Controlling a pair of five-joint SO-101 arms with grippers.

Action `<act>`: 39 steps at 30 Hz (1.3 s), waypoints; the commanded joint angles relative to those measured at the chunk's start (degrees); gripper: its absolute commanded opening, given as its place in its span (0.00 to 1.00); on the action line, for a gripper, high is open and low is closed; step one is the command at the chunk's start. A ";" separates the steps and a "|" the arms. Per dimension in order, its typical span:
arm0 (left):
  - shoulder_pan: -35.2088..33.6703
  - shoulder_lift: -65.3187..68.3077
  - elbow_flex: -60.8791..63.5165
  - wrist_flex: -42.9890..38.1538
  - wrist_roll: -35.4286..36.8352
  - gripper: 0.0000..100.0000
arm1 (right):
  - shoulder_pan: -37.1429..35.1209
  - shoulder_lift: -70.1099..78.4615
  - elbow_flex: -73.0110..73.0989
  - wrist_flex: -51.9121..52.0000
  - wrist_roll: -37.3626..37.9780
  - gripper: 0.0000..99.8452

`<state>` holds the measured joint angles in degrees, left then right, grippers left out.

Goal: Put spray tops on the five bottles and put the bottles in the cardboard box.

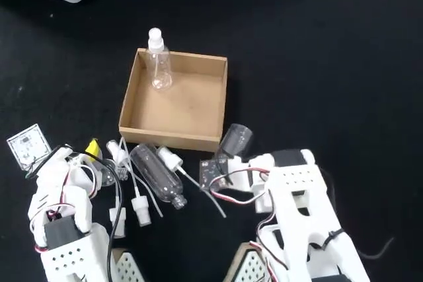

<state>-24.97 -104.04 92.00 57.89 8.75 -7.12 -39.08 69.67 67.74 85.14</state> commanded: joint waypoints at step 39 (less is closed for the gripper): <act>0.04 -0.53 -0.48 -1.58 -0.44 0.25 | 6.24 -1.19 0.22 -3.96 1.14 0.18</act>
<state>-24.97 -104.04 92.00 57.89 8.75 -2.46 -39.08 70.11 64.92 86.20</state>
